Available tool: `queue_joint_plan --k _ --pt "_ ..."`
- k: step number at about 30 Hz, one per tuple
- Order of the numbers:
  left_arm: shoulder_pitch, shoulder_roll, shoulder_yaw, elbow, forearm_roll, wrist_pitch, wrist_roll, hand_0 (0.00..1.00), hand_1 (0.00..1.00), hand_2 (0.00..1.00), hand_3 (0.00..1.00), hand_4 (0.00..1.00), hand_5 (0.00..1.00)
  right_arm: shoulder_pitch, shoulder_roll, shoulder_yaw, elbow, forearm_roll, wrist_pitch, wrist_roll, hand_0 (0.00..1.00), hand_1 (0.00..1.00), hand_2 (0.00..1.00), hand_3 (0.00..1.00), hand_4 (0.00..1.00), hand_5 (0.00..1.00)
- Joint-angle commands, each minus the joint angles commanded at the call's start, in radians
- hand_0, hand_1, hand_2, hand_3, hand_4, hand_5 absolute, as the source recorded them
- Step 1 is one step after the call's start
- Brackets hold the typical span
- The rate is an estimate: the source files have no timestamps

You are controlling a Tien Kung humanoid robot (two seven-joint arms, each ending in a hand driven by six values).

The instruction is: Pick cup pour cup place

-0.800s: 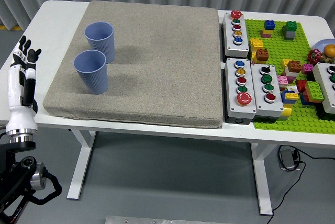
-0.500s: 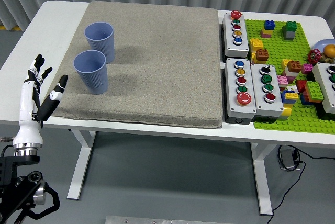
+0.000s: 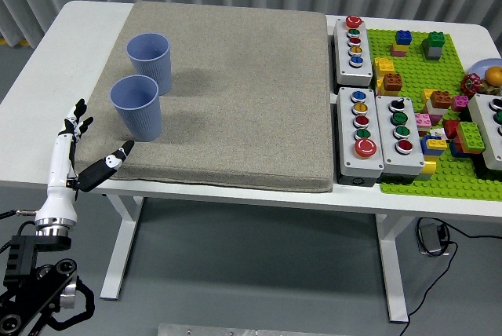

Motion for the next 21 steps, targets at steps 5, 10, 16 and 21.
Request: queue_joint_plan --k 5,10,16,21 --pt "-0.046 -0.008 0.023 0.041 -0.015 -0.015 0.011 0.925 0.923 0.998 0.998 0.943 0.298 0.003 0.000 -0.007 0.000 0.012 -0.002 -0.002 0.687 0.647 0.582 0.581 0.002 0.168" --pt "-0.098 -0.018 0.045 0.086 -0.056 -0.030 0.012 0.920 0.923 0.998 0.998 0.944 0.308 0.004 -0.002 -0.019 -0.002 0.026 -0.004 -0.002 0.687 0.647 0.582 0.581 0.002 0.165" --pt "-0.140 -0.027 0.059 0.118 -0.062 -0.038 0.016 0.921 0.923 0.998 0.998 0.946 0.316 0.005 -0.005 -0.030 -0.003 0.041 -0.006 -0.003 0.687 0.647 0.582 0.580 0.002 0.165" --pt "-0.168 -0.037 0.071 0.146 -0.065 -0.041 0.018 0.918 0.922 0.998 0.998 0.947 0.321 0.006 -0.005 -0.029 -0.004 0.043 -0.007 -0.001 0.687 0.647 0.582 0.580 0.002 0.166"
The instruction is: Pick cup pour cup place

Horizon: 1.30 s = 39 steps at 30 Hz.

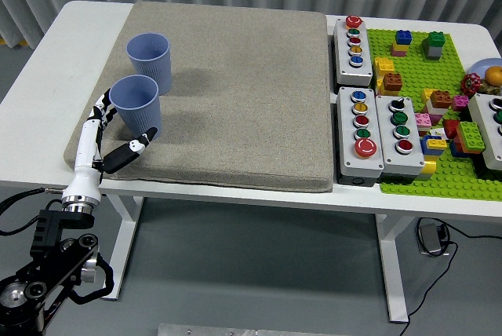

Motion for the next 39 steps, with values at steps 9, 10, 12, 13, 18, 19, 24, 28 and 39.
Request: queue_joint_plan --k 9,10,12,13,18,19,24,28,39 --pt "-0.094 -0.044 -0.016 0.103 0.006 -0.001 -0.005 0.924 0.921 0.998 0.998 0.948 0.325 0.005 0.001 -0.003 0.000 0.008 -0.001 -0.001 0.687 0.647 0.582 0.581 0.002 0.165" --pt "-0.097 -0.045 -0.018 0.105 0.007 -0.002 -0.006 0.924 0.921 0.998 0.998 0.948 0.325 0.005 0.001 -0.003 0.000 0.008 -0.001 -0.001 0.687 0.647 0.582 0.581 0.002 0.165" --pt "-0.106 -0.045 -0.025 0.112 0.008 -0.002 -0.006 0.924 0.920 0.998 0.998 0.946 0.330 0.005 0.001 -0.004 -0.001 0.009 -0.001 -0.001 0.686 0.647 0.582 0.581 0.002 0.165" --pt "-0.110 -0.046 -0.029 0.117 0.008 -0.003 -0.005 0.924 0.920 0.998 0.998 0.946 0.330 0.005 0.001 -0.004 -0.001 0.010 -0.001 0.000 0.686 0.647 0.582 0.581 0.002 0.165" --pt "-0.117 -0.056 -0.050 0.128 0.008 -0.006 -0.003 0.924 0.921 0.998 0.998 0.945 0.335 0.005 0.001 -0.003 -0.001 0.008 0.000 0.000 0.687 0.648 0.582 0.581 0.002 0.165" --pt "-0.116 -0.058 -0.051 0.129 0.010 -0.007 -0.003 0.924 0.921 0.998 0.998 0.945 0.335 0.004 0.001 -0.002 -0.001 0.006 0.000 0.000 0.687 0.648 0.582 0.581 0.002 0.165" --pt "-0.116 -0.061 -0.048 0.132 0.012 -0.011 -0.001 0.923 0.921 0.998 0.998 0.944 0.335 0.004 0.001 -0.001 0.000 0.003 0.001 -0.001 0.686 0.647 0.582 0.581 0.002 0.166" --pt "-0.114 -0.061 -0.045 0.128 0.015 -0.013 0.001 0.923 0.921 0.998 0.998 0.944 0.335 0.003 0.002 -0.001 0.000 0.000 0.002 -0.002 0.686 0.647 0.582 0.581 0.002 0.166" --pt "-0.116 -0.064 -0.034 0.137 0.023 -0.023 0.008 0.924 0.920 0.998 0.998 0.944 0.341 -0.002 0.002 0.003 0.001 -0.008 0.004 -0.002 0.687 0.647 0.582 0.581 0.002 0.165"
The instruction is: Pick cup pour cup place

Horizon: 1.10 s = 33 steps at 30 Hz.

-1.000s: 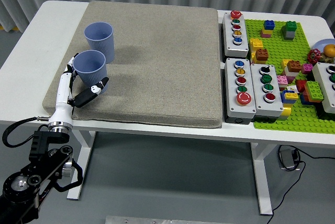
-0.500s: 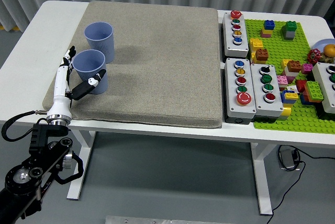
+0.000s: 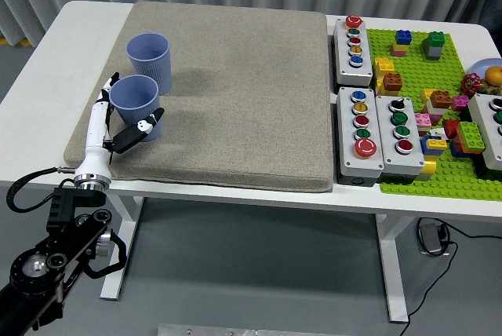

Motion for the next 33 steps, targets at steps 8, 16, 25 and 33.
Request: queue_joint_plan --k 8,16,25,33 --pt "-0.008 -0.004 0.003 0.009 0.002 -0.006 0.005 0.915 0.912 0.998 0.998 0.941 0.341 0.002 0.000 0.002 0.000 -0.001 -0.001 0.001 0.686 0.643 0.581 0.581 0.002 0.164" --pt "-0.020 -0.012 -0.002 0.022 0.007 -0.004 0.004 0.876 0.881 0.998 0.998 0.942 0.342 0.005 0.000 0.000 0.000 0.003 -0.001 0.001 0.686 0.643 0.581 0.581 0.002 0.163" --pt "-0.031 -0.019 0.005 0.035 0.017 -0.006 0.009 0.828 0.851 0.981 0.998 0.939 0.344 0.005 0.000 0.002 0.000 0.002 -0.002 0.002 0.686 0.641 0.581 0.581 0.002 0.162" --pt "-0.037 -0.021 0.009 0.044 0.018 0.001 0.009 0.712 0.749 0.901 0.929 0.934 0.342 0.008 0.000 0.002 0.000 0.004 -0.003 0.001 0.687 0.641 0.581 0.581 0.002 0.161"
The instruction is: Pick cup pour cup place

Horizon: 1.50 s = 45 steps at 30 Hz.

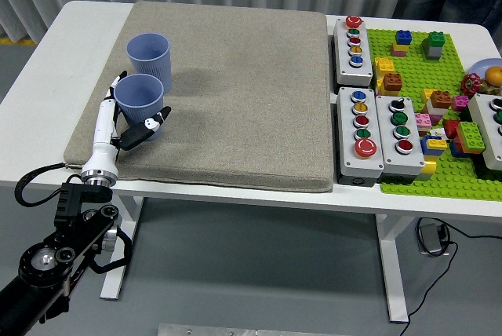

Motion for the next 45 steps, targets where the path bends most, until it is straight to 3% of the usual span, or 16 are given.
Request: queue_joint_plan --k 4,5,10,11,23,24,28,29,45 --pt "0.001 0.000 0.003 0.000 -0.004 0.014 -0.006 0.712 0.749 0.901 0.929 0.934 0.342 0.000 0.000 -0.001 0.000 0.002 0.000 0.000 0.687 0.641 0.581 0.581 0.002 0.161" --pt "0.001 0.000 0.002 -0.001 -0.006 0.018 -0.008 0.637 0.679 0.797 0.847 0.928 0.339 0.000 0.000 -0.001 0.000 0.002 0.000 0.000 0.687 0.641 0.581 0.580 0.002 0.160" --pt "0.001 0.000 0.002 -0.001 -0.006 0.025 -0.010 0.637 0.679 0.797 0.847 0.928 0.339 -0.001 0.000 -0.001 0.000 0.001 0.000 -0.001 0.687 0.641 0.581 0.580 0.002 0.160" --pt "0.001 0.000 0.002 -0.001 -0.006 0.025 -0.010 0.603 0.633 0.751 0.787 0.924 0.335 -0.002 0.000 -0.001 0.000 0.001 0.000 -0.001 0.687 0.640 0.581 0.580 0.002 0.160" --pt "0.000 -0.001 0.005 0.000 0.002 0.032 -0.005 0.558 0.607 0.725 0.754 0.913 0.325 0.000 -0.001 -0.003 0.000 0.006 -0.001 -0.001 0.687 0.640 0.581 0.580 0.002 0.159" --pt "-0.001 -0.001 0.006 0.000 0.002 0.032 -0.005 0.498 0.577 0.692 0.717 0.906 0.312 0.000 -0.001 -0.003 0.000 0.006 -0.001 -0.001 0.687 0.640 0.581 0.580 0.002 0.159" --pt "0.000 -0.001 0.006 0.000 -0.001 0.037 -0.005 0.498 0.577 0.692 0.717 0.906 0.312 -0.001 -0.001 -0.002 0.000 0.004 0.000 -0.001 0.687 0.640 0.581 0.580 0.002 0.159" --pt "0.001 -0.001 0.006 -0.001 -0.002 0.038 -0.007 0.457 0.541 0.662 0.698 0.887 0.305 -0.001 -0.001 -0.002 0.000 0.003 0.000 -0.001 0.688 0.640 0.581 0.581 0.002 0.160" --pt "0.015 0.009 -0.017 -0.040 0.049 0.047 -0.006 0.437 0.534 0.651 0.684 0.883 0.298 -0.007 0.000 0.002 0.001 -0.001 0.002 -0.002 0.688 0.640 0.582 0.580 0.002 0.160"
